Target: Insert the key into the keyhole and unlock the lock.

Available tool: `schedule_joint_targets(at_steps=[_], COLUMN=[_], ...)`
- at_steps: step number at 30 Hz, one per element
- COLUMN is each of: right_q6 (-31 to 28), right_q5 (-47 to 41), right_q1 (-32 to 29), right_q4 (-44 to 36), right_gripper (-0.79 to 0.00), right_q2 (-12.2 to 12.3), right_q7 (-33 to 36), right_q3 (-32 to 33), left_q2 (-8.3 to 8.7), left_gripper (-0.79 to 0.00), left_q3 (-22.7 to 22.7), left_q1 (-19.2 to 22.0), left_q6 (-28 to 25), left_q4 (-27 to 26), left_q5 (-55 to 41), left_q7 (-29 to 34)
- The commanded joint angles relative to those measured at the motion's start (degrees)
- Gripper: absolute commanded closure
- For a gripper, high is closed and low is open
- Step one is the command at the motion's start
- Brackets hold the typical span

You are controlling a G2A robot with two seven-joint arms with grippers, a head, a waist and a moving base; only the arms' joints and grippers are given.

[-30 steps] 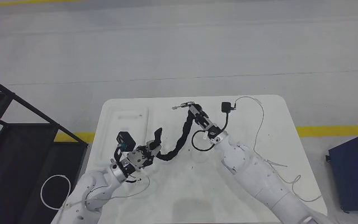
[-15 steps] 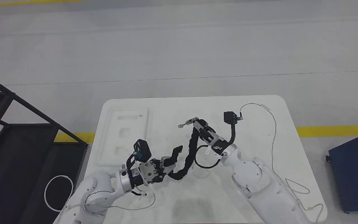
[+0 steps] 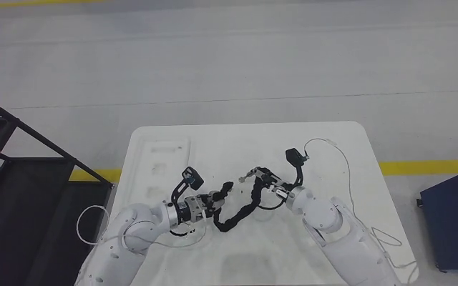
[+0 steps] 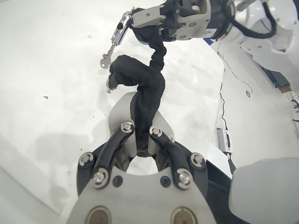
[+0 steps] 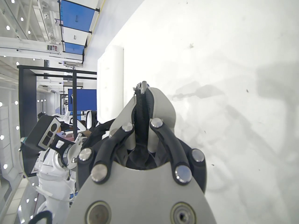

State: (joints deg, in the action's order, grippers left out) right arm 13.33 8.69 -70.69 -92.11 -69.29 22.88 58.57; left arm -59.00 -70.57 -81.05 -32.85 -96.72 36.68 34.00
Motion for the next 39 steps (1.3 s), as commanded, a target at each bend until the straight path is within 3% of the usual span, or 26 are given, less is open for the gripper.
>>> schedule_joint_targets(at_steps=[1, 9, 11, 20, 24, 25, 26, 27, 35, 39], right_q6=[-0.6, 0.1, 0.3, 1.1, 1.7, 1.6, 1.2, 0.5, 1.1, -3.9], right_q5=[-0.7, -1.4, -1.6, -1.6, -1.6, -1.7, -2.3, -2.8, -1.0, 0.3], right_q1=[1.3, 3.5, 3.6, 3.6, 3.6, 3.7, 3.6, 3.4, 0.5, -0.5], right_q4=[1.8, 5.0, 5.4, 5.9, 6.3, 6.3, 6.1, 5.9, 3.2, 0.2], right_gripper=[0.0, 0.0, 0.0, 0.0, 0.0, -0.292, -0.748, -0.785, -0.785, -0.785], right_q2=[-0.3, -1.1, -1.2, -1.6, -1.7, -1.8, -1.8, -1.9, -1.8, -1.9], right_q7=[1.3, 2.0, 1.9, 1.3, 0.7, 0.4, -0.3, -2.1, -8.1, -11.7], right_q3=[-0.9, -2.4, -2.4, -1.9, -1.6, -1.5, -1.1, -0.6, 1.9, 2.7], left_q2=[-0.4, -1.53, -1.7, -1.62, -1.6, -1.6, -1.6, -1.6, -1.6, -1.6], left_gripper=[0.0, -0.012, -0.785, -0.785, -0.785, -0.785, -0.785, -0.785, -0.785, -0.785], left_q3=[2.1, 6.7, 7.2, 5.7, 5.4, 5.4, 5.4, 5.4, 5.4, 5.4], left_q1=[2.1, 5.6, 5.7, 4.2, 4.0, 4.0, 4.0, 4.0, 4.0, 4.0], left_q6=[1.3, 3.9, 5.0, 5.8, 5.7, 5.7, 5.7, 5.7, 5.7, 5.7], left_q4=[2.4, 6.8, 6.9, 1.2, 0.7, 0.7, 0.7, 0.7, 0.7, 0.7], left_q5=[4.0, 10.7, 12.0, 16.9, 17.1, 17.1, 17.1, 17.1, 17.1, 17.1], left_q7=[-1.4, -7.4, -9.0, -17.6, -18.1, -18.1, -18.1, -18.1, -18.1, -18.1])
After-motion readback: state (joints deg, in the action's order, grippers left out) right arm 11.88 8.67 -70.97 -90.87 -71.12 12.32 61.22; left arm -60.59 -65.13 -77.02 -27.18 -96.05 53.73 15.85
